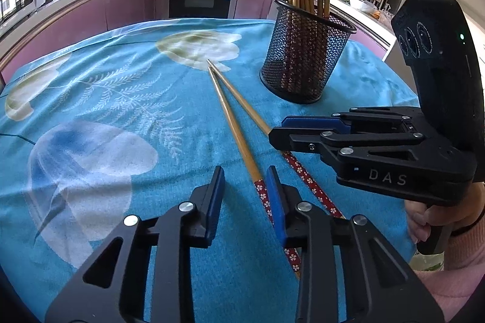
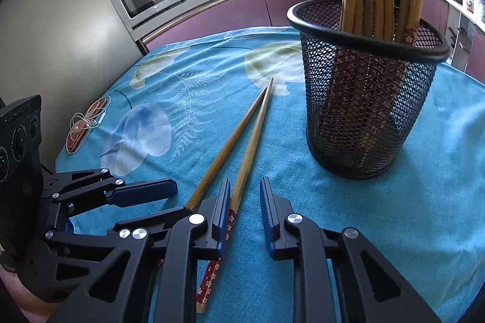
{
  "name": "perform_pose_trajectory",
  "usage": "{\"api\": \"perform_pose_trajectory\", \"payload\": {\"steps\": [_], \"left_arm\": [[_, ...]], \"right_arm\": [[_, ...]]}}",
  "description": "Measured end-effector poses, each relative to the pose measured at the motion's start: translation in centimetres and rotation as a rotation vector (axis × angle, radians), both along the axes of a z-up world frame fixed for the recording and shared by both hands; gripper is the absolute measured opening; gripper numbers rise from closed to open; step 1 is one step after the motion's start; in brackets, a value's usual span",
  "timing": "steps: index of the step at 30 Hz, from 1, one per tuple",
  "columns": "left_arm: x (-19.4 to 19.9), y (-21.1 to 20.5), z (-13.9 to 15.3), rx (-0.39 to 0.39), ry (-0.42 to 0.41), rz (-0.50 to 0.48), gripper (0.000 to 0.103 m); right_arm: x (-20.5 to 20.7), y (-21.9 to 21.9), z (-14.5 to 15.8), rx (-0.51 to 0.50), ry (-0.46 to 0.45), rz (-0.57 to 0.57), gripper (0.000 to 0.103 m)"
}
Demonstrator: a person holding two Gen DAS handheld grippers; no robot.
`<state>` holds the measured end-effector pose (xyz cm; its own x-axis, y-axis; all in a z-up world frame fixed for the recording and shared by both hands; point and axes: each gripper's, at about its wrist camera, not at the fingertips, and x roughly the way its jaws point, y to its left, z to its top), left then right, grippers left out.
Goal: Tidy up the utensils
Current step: 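Bring the right gripper back over the last two chopsticks, then close the right gripper on one of the remaining chopsticks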
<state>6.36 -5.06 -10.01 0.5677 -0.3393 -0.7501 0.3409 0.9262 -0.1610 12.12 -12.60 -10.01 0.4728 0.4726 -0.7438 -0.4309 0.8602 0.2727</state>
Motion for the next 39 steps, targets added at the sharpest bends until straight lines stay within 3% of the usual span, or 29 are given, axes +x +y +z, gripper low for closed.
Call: {"api": "perform_pose_trajectory", "payload": {"steps": [17,22,39], "left_arm": [[3.1,-0.5,-0.1,0.018,0.015,0.002,0.027],[3.8,-0.6,0.0,0.019,0.019,0.010,0.022],[4.7,-0.8,-0.2,-0.040,0.032,0.026,0.009]], "right_arm": [[1.5,0.5,0.0,-0.029,-0.005,-0.014,0.015],[1.8,0.2,0.0,-0.017,0.004,-0.021,0.008],[1.1,-0.9,0.3,0.021,0.021,-0.040,0.006]]}}
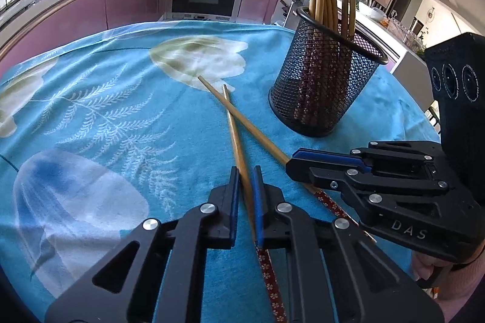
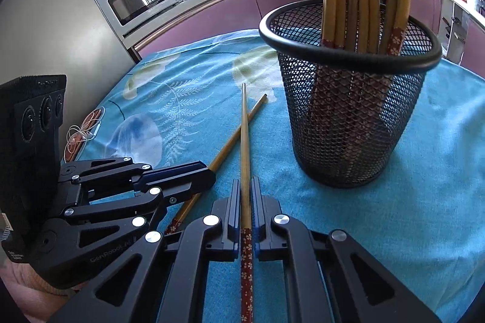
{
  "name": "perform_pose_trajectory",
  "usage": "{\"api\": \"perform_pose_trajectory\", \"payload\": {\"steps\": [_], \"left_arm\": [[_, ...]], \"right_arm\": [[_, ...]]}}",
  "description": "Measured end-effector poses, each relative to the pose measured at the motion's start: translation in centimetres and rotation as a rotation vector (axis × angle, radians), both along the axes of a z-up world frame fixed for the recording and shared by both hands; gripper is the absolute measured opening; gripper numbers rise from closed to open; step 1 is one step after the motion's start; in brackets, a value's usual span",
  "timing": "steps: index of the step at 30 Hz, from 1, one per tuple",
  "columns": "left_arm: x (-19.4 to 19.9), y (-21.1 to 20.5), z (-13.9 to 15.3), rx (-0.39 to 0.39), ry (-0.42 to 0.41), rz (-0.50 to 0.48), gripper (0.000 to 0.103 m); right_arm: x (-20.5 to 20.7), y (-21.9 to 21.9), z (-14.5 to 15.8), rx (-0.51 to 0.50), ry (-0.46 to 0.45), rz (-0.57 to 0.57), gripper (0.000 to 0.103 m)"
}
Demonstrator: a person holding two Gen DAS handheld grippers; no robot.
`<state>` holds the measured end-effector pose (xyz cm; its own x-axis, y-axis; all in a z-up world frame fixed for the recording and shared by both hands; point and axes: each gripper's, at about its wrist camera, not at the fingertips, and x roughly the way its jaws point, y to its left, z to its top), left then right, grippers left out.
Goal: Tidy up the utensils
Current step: 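Close the right gripper on one of the remaining chopsticks, then lift a red-patterned chopstick with each gripper toward the mesh cup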
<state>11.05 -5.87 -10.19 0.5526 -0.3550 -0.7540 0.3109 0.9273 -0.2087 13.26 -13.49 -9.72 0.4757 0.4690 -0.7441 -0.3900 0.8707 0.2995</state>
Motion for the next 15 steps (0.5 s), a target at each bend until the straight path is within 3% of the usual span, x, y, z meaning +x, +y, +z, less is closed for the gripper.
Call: {"api": "perform_pose_trajectory", "payload": {"steps": [15], "left_arm": [[-0.54,0.50,0.23,-0.107,-0.004,-0.038,0.007]], "right_arm": [[-0.96,-0.10,1.01,0.010,-0.006,-0.034,0.006]]}}
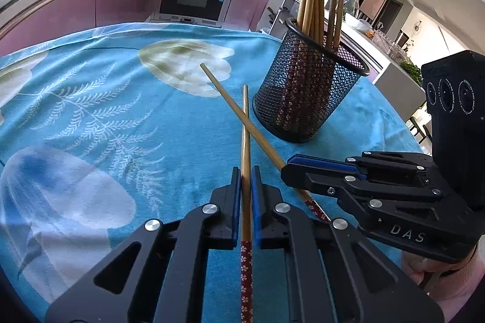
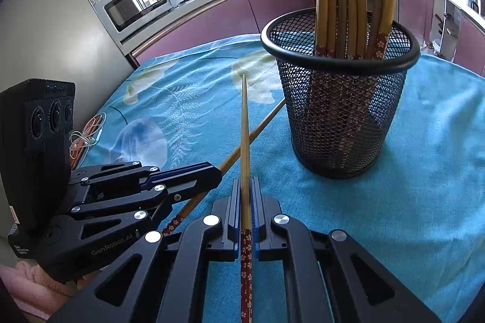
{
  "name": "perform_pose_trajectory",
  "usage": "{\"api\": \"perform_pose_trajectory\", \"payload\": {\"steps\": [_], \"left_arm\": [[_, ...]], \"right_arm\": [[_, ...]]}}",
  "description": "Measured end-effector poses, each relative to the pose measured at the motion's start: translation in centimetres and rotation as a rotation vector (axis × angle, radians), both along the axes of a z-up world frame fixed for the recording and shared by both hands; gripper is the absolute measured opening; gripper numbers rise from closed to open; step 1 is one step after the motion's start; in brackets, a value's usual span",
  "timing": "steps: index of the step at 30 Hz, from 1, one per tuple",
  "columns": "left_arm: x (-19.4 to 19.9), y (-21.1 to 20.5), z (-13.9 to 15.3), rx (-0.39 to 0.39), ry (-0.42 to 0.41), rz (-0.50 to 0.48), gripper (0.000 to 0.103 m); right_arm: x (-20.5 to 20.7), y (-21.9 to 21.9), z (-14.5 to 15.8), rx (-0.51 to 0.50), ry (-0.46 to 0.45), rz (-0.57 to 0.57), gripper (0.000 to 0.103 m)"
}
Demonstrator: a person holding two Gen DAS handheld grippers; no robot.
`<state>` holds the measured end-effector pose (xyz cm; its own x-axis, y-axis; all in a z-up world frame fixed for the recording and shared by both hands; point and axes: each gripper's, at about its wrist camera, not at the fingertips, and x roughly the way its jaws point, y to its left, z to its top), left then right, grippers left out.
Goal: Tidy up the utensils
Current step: 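Lift a red-patterned chopstick with each gripper toward the mesh cup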
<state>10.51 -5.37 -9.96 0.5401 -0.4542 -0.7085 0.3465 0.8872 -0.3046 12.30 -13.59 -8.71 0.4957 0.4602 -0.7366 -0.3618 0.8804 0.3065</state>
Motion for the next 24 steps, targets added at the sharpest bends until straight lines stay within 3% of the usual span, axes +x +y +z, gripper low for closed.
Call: {"api": "perform_pose_trajectory", "payload": {"steps": [14,24], "left_arm": [[0.1,0.0,0.0,-0.088,0.010,-0.051,0.007],[0.0,1.4,0.7,-0.106,0.001,-0.041,0.007]], "right_arm": [[0.1,0.4,0.4,-0.021,0.006,-0.034,0.006],[-0.3,0.6,1.1,0.015,-0.025,-0.031,0.006]]}}
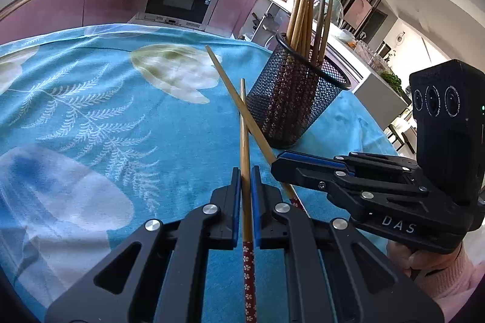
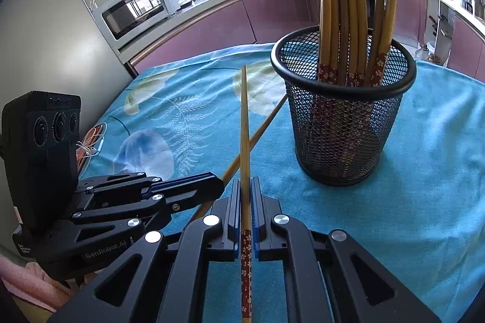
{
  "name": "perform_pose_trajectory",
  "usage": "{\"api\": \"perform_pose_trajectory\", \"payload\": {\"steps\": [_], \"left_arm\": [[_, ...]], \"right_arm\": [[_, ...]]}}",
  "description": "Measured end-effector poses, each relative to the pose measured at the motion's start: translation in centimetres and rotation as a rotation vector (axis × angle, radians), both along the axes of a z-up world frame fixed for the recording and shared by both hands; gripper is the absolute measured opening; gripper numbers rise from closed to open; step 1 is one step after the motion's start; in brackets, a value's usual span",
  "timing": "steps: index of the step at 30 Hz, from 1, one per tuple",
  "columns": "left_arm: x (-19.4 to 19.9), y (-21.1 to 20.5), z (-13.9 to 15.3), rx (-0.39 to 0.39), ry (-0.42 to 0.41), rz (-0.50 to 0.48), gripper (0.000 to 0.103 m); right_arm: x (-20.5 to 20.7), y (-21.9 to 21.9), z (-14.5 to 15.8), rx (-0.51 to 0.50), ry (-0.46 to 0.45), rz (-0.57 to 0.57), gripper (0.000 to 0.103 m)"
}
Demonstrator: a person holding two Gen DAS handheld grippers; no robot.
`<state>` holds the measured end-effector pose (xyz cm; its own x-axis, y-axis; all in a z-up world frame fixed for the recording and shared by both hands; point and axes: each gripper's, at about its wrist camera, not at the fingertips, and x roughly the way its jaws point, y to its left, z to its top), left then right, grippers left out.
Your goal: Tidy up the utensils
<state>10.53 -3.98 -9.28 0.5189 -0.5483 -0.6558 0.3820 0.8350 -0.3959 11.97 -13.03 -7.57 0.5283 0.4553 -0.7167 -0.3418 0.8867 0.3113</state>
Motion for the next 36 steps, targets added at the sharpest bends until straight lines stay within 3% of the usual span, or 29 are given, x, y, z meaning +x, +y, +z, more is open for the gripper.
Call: {"api": "perform_pose_trajectory", "payload": {"steps": [13,36], "left_arm": [[-1.1,1.3,2.4,-0.033,-0.031,0.014,0.007],[-3.9,-0.2,7.0,0.016,-0.137,0.039,0.007]], "right_arm": [[-1.4,-1.0,2.6,0.091,-0.095,0.036,0.006],[-3.7,-4.6,4.7,0.184,-0.188,0.052,0.005]]}}
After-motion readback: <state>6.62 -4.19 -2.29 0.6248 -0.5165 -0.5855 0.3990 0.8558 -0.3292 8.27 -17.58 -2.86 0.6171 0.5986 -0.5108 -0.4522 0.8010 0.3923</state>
